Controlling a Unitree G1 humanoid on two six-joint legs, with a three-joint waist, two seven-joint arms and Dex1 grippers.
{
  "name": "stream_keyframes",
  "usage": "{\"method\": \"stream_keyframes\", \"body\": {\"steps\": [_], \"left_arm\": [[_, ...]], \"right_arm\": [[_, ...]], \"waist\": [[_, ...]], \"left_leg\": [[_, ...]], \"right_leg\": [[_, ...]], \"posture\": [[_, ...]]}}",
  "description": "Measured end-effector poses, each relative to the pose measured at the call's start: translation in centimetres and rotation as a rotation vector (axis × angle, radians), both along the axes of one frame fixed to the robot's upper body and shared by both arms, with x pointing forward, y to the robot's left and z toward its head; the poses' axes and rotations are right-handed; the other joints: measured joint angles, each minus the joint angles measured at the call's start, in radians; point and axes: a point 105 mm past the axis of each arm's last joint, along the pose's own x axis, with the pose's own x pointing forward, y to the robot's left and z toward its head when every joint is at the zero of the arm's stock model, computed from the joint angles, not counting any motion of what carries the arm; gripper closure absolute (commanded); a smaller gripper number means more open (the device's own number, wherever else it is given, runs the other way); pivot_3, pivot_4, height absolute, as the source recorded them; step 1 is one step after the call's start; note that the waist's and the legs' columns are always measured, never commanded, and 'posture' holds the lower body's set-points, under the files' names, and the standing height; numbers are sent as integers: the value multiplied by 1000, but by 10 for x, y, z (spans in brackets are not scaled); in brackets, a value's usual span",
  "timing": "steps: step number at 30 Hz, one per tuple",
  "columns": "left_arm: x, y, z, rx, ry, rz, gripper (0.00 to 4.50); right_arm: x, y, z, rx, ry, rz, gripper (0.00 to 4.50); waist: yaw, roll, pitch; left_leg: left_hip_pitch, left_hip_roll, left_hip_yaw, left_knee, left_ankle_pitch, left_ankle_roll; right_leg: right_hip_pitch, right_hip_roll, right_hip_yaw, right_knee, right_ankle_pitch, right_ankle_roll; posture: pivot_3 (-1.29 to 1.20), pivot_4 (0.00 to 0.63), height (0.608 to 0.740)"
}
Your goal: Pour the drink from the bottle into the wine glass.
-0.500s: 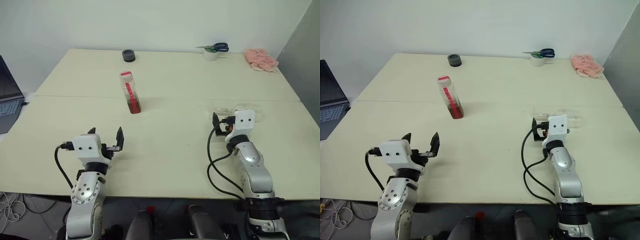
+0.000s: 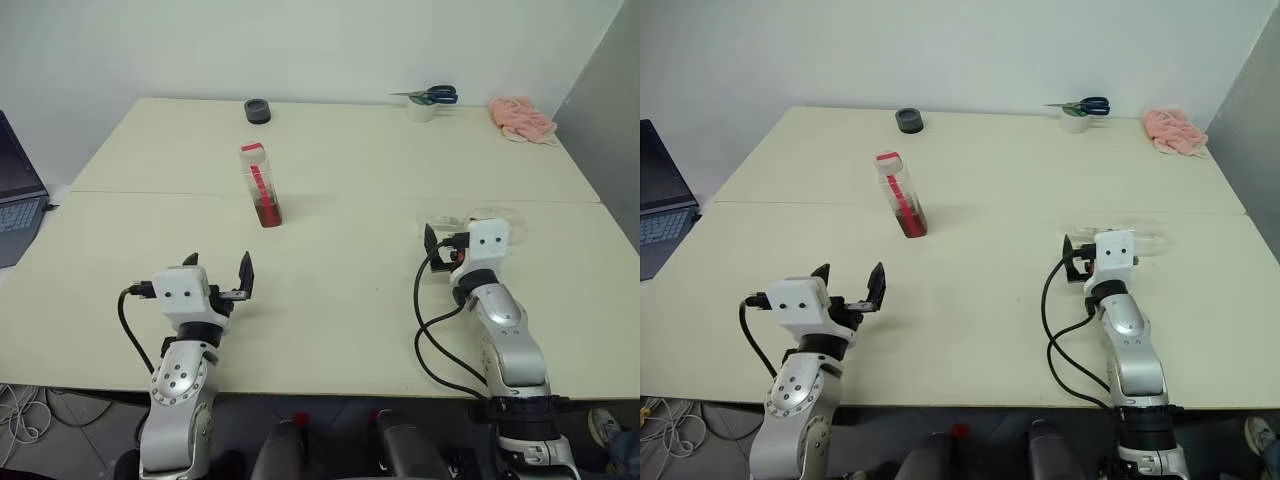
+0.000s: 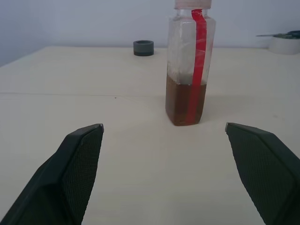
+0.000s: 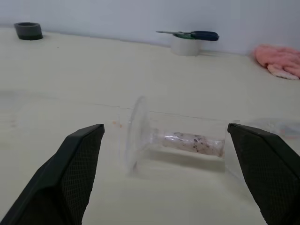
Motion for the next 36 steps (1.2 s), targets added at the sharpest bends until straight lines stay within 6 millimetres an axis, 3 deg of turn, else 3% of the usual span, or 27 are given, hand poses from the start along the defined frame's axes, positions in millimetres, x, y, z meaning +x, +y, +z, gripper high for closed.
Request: {"method": "stream_keyframes", "body": {"steps": [6,9,13,19,24,36], "left_arm": [[39,-18,27,-23,-67,15,28],[51,-24,30,-31,-58,18,28],[70,-29,30,-28,-29,30,28],[99,-41,44,-17,-39,23,28],[110,-47,39,11,-19,18,28],[133,-49,48,28,-59,62,28]], "right_arm": [[6,72,63,-13,-142,425,0],[0,92,71,-24,-119,601,0],[-2,101,58,-33,-7,750,0],[0,109,69,-27,-26,782,0],[0,110,66,-27,-11,796,0],[-6,114,62,-9,2,811,0]], "waist": [[0,0,0],[1,-1,0],[5,-1,0],[7,-1,0],[6,-1,0],[8,-1,0]], "left_leg": [[0,0,-1,1,0,0],[-1,-1,-2,0,0,0],[-2,-2,-4,1,0,-1],[-2,-3,-5,1,0,-1],[-2,-3,-5,1,0,-1],[-2,-3,-6,1,0,-1]], "right_leg": [[1,0,-2,0,1,0],[1,-1,-3,-1,3,-4],[1,-2,-5,0,3,-4],[1,-2,-6,0,3,-4],[1,-3,-6,0,4,-4],[1,-3,-7,0,4,-4]], "posture": [[0,150,740],[0,150,740],[0,150,740],[0,150,740],[0,150,740],[0,150,740]]}}
